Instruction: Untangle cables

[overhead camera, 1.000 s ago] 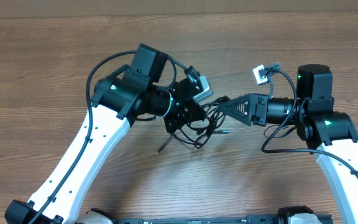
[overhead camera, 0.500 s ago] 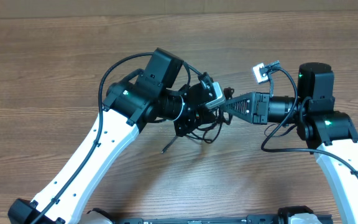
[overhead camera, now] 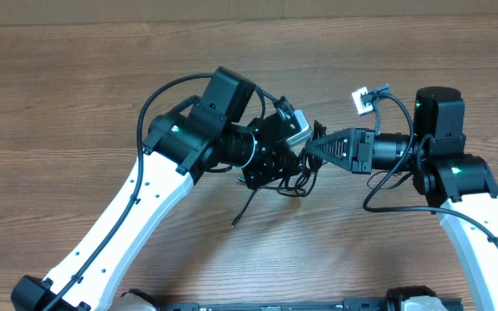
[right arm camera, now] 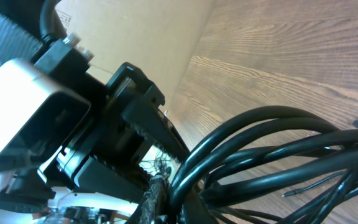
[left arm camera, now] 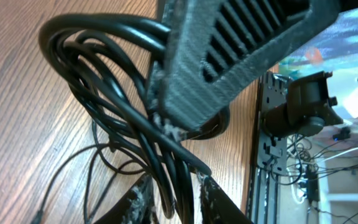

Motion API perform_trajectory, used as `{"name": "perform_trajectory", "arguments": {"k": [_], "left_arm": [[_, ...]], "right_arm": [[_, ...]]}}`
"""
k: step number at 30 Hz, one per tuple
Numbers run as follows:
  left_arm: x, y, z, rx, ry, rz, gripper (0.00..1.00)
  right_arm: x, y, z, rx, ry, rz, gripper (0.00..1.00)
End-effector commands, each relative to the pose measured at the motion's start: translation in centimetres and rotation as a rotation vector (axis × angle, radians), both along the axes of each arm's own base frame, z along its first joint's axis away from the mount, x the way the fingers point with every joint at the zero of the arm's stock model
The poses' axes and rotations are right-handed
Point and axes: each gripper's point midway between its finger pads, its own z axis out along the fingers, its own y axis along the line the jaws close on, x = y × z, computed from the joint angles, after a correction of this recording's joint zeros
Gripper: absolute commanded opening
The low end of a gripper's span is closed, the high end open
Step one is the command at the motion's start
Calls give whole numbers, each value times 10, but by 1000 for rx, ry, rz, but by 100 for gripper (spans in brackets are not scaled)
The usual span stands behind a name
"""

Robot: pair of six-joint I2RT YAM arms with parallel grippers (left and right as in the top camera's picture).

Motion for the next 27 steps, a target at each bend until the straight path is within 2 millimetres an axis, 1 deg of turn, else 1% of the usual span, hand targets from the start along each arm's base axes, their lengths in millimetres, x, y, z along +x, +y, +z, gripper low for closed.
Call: {"name": "perform_trajectory", "arguments": {"k": [1, 5, 8, 10, 12, 19, 27], "left_arm": [[11, 7, 5, -16, 45, 71, 27], [27, 23, 6, -26, 87, 162, 26], [28, 26, 11, -60, 114, 164, 27], [25, 23, 14, -79, 125, 146, 31], [21, 20, 14, -84, 129, 130, 32], [7, 3, 15, -87, 115, 69, 32], [2, -10, 20, -108, 84, 29, 33]], "right_arm": [[-1, 2, 6, -7, -101, 29, 4], [-6, 3, 10, 14, -151, 72, 4], [-11, 5, 16, 43, -187, 108, 4], [-13, 6, 22, 64, -211, 131, 4], [-16, 7, 26, 82, -228, 149, 4], [-21, 8, 34, 119, -255, 191, 4], [-26, 8, 39, 143, -268, 219, 4]]}}
